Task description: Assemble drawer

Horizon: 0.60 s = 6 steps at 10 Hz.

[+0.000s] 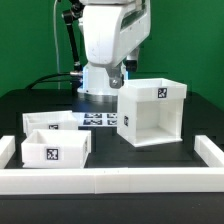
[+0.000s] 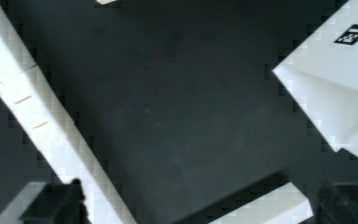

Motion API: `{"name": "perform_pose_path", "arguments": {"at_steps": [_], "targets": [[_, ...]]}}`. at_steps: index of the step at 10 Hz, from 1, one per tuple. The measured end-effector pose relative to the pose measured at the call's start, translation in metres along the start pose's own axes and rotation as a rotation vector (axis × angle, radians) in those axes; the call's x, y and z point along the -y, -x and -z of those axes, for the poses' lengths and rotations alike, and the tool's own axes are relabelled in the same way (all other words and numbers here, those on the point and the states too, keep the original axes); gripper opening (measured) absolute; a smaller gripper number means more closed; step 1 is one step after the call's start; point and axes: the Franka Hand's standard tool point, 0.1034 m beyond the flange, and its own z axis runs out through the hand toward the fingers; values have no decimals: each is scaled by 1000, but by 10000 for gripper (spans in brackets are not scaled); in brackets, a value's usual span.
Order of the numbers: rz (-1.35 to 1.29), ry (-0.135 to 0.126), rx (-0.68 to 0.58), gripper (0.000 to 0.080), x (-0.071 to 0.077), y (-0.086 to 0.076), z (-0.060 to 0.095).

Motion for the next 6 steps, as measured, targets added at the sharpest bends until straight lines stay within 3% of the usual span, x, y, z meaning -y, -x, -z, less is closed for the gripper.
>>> {"name": "perform_pose_path", "arguments": {"at_steps": [6], "targets": [[-2,-3,1,649,0,2,-1]]}}
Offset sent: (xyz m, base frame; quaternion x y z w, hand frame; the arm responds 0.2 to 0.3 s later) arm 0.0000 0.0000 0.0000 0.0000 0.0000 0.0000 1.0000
